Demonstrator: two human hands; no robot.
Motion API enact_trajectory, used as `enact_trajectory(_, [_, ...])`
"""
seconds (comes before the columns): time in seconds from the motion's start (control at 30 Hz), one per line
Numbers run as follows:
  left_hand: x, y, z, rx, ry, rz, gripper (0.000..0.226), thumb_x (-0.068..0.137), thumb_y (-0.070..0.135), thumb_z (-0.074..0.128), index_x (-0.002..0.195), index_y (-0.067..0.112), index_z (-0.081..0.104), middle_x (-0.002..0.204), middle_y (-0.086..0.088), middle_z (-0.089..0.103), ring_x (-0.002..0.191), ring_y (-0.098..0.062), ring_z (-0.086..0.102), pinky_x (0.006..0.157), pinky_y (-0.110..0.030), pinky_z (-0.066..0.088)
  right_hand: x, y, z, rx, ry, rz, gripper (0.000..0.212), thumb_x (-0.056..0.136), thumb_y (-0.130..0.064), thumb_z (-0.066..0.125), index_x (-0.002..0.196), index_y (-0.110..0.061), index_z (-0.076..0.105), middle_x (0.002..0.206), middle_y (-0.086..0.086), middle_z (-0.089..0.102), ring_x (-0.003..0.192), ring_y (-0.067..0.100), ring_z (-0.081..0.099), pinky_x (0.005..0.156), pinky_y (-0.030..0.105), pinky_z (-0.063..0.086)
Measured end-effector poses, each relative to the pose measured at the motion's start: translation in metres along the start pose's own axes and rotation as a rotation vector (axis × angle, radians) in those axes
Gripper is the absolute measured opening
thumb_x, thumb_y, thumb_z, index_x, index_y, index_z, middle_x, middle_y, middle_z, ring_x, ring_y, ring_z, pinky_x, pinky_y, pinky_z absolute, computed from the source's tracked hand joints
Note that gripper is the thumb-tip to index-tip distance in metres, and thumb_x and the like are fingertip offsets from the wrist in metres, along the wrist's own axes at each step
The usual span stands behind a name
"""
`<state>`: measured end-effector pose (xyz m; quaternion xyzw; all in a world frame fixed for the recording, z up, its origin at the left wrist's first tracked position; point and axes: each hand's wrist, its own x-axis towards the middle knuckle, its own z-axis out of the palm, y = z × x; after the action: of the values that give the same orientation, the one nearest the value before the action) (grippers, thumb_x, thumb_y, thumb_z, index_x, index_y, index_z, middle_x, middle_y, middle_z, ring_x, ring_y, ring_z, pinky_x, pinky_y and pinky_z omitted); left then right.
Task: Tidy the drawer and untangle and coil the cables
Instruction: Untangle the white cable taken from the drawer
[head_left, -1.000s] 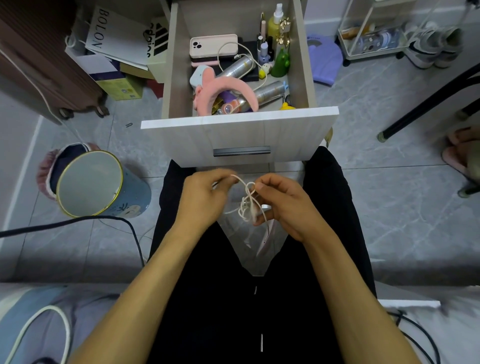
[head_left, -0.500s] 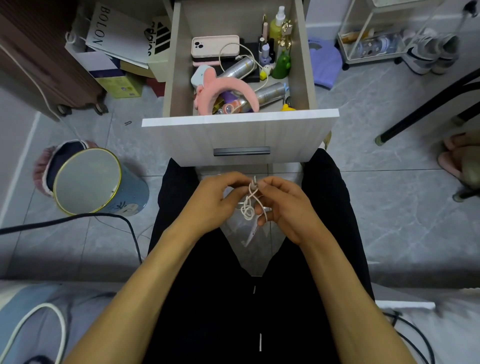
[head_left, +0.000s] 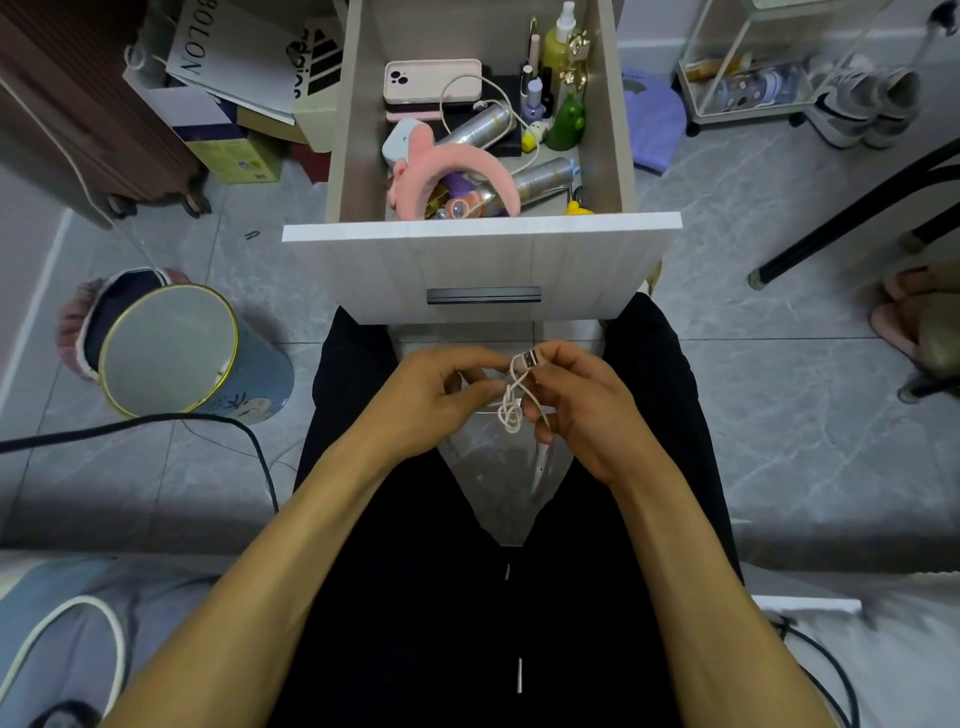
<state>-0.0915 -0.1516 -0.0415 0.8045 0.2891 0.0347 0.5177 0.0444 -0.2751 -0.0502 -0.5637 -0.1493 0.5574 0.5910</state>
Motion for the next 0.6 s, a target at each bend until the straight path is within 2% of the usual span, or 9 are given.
enact_trajectory(0.07, [0.002, -0.001, 0.002, -0.004, 0.014, -0.021, 0.016, 0.092, 0.024, 0.066, 0.094, 0.038, 0.073, 0.084, 0.011, 0.071, 0.072, -0.02, 0.065, 0.076, -0.044, 0.057, 0.001, 0.0, -0.001, -0.036, 0.023, -0.005, 0.013, 0.098, -0.009, 0.049, 0.097, -0.002, 0.06, 0.075, 0.004, 0.062, 0.06, 0.015, 0.054, 0.046, 0.025, 0.038])
enact_trajectory(0.1, [0.003, -0.002, 0.003, 0.014, 0.031, -0.034, 0.012, 0.092, 0.025, 0.066, 0.092, 0.035, 0.073, 0.084, 0.01, 0.071, 0.075, -0.019, 0.065, 0.077, -0.044, 0.056, 0.001, 0.0, -0.001, -0.059, 0.035, -0.009, 0.013, 0.098, -0.01, 0.051, 0.099, -0.001, 0.06, 0.076, 0.005, 0.061, 0.061, 0.015, 0.054, 0.047, 0.024, 0.038])
enact_trajectory(0.2, [0.004, -0.004, 0.003, 0.141, 0.103, -0.021, 0.009, 0.091, 0.023, 0.067, 0.085, 0.03, 0.07, 0.083, 0.01, 0.063, 0.074, -0.009, 0.058, 0.071, -0.032, 0.051, 0.001, 0.0, 0.001, -0.165, 0.043, -0.052, 0.013, 0.097, -0.012, 0.053, 0.096, -0.001, 0.06, 0.075, 0.006, 0.06, 0.063, 0.013, 0.054, 0.049, 0.024, 0.039])
enact_trajectory(0.3, [0.005, -0.002, 0.0, 0.197, 0.111, -0.029, 0.019, 0.09, 0.017, 0.066, 0.077, 0.03, 0.062, 0.083, 0.011, 0.056, 0.079, -0.002, 0.054, 0.072, -0.017, 0.039, -0.001, 0.001, 0.005, -0.294, 0.048, -0.14, 0.013, 0.098, -0.012, 0.051, 0.091, -0.004, 0.058, 0.073, 0.003, 0.061, 0.064, 0.008, 0.056, 0.053, 0.025, 0.041])
enact_trajectory(0.37, [0.005, 0.0, -0.003, 0.039, 0.094, -0.11, 0.018, 0.09, 0.012, 0.063, 0.075, 0.022, 0.062, 0.079, 0.01, 0.06, 0.075, 0.0, 0.054, 0.072, -0.018, 0.038, 0.0, 0.002, 0.007, -0.295, 0.034, -0.17, 0.014, 0.1, -0.01, 0.048, 0.09, -0.004, 0.057, 0.072, 0.001, 0.061, 0.063, 0.006, 0.055, 0.055, 0.024, 0.042])
enact_trajectory(0.43, [0.005, 0.003, -0.004, -0.182, 0.073, -0.166, 0.016, 0.09, 0.007, 0.06, 0.075, 0.012, 0.063, 0.071, 0.004, 0.063, 0.072, -0.006, 0.058, 0.072, -0.019, 0.042, 0.001, 0.003, 0.007, -0.196, 0.011, -0.151, 0.018, 0.1, -0.005, 0.044, 0.085, -0.005, 0.055, 0.07, -0.001, 0.061, 0.063, 0.009, 0.056, 0.056, 0.025, 0.042])
enact_trajectory(0.53, [0.005, 0.003, -0.005, -0.343, 0.095, -0.226, 0.022, 0.09, 0.006, 0.057, 0.069, 0.01, 0.062, 0.056, -0.002, 0.055, 0.056, -0.012, 0.052, 0.06, -0.017, 0.044, 0.005, 0.005, 0.01, 0.029, -0.045, -0.105, 0.019, 0.096, -0.003, 0.043, 0.079, -0.007, 0.051, 0.068, -0.001, 0.059, 0.062, 0.011, 0.052, 0.059, 0.027, 0.038])
enact_trajectory(0.6, [0.005, 0.004, -0.004, -0.393, 0.12, -0.266, 0.024, 0.09, 0.008, 0.057, 0.067, 0.011, 0.062, 0.049, -0.002, 0.045, 0.048, -0.014, 0.044, 0.051, -0.019, 0.041, 0.007, 0.007, 0.009, 0.069, -0.077, -0.118, 0.012, 0.091, -0.008, 0.045, 0.08, -0.007, 0.051, 0.07, -0.001, 0.058, 0.065, 0.011, 0.051, 0.062, 0.027, 0.038])
